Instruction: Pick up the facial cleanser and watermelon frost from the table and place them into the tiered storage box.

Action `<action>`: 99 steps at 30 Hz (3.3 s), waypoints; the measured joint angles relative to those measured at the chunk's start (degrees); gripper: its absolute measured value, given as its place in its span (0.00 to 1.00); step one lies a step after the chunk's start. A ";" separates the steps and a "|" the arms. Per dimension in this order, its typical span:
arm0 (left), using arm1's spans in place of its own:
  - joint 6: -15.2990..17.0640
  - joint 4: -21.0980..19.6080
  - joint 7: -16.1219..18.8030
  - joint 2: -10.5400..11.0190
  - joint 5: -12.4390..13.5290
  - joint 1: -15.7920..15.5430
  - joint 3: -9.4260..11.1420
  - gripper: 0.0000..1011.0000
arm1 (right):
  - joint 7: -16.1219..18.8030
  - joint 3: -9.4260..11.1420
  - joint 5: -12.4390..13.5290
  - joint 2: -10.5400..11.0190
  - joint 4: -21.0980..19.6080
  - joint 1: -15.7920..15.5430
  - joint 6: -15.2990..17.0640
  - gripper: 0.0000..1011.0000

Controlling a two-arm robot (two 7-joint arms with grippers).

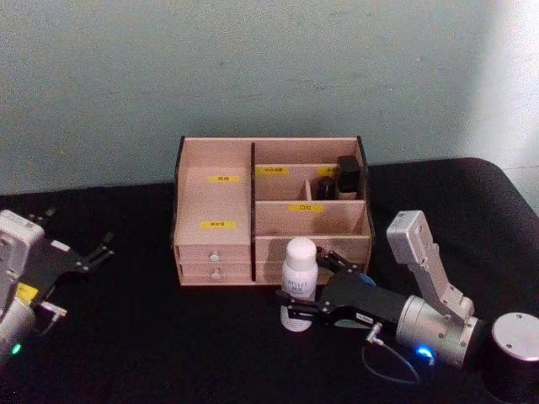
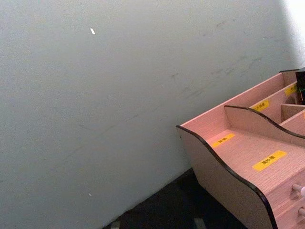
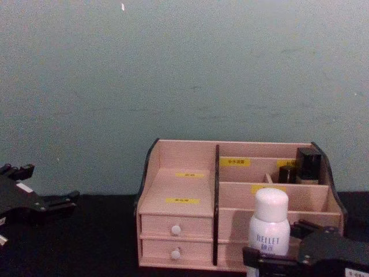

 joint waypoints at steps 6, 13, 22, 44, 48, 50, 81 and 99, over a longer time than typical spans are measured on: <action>0.00 0.00 0.00 0.00 0.00 0.00 0.00 0.99 | -0.60 -0.01 -0.26 -0.24 0.04 0.09 0.57 0.99; 0.00 0.00 0.00 0.00 0.00 0.00 0.00 0.99 | -0.57 0.02 -0.26 -0.16 0.00 0.05 0.50 0.99; 0.00 0.00 0.00 0.00 0.00 0.00 0.00 0.99 | -0.54 0.07 -0.20 -0.11 -0.05 0.01 0.39 0.99; 0.00 0.00 0.00 0.00 0.00 0.00 0.00 0.99 | -0.44 0.07 -0.12 -0.04 -0.11 -0.05 0.25 0.59; 0.00 0.00 0.00 0.00 0.00 0.00 0.00 0.99 | -0.45 0.07 -0.12 -0.05 -0.11 -0.05 0.23 0.59; 0.00 0.00 0.00 0.00 0.00 0.00 0.00 0.99 | -0.45 0.07 -0.12 -0.05 -0.11 -0.05 0.22 0.59; 0.00 0.00 0.00 0.00 0.00 0.00 0.00 0.99 | -3.88 3.61 1.40 -0.65 -4.99 5.90 -1.31 0.59; 0.00 0.00 0.00 0.00 0.00 0.00 0.00 0.99 | -6.71 3.08 -5.31 -7.04 7.42 15.17 -1.81 0.59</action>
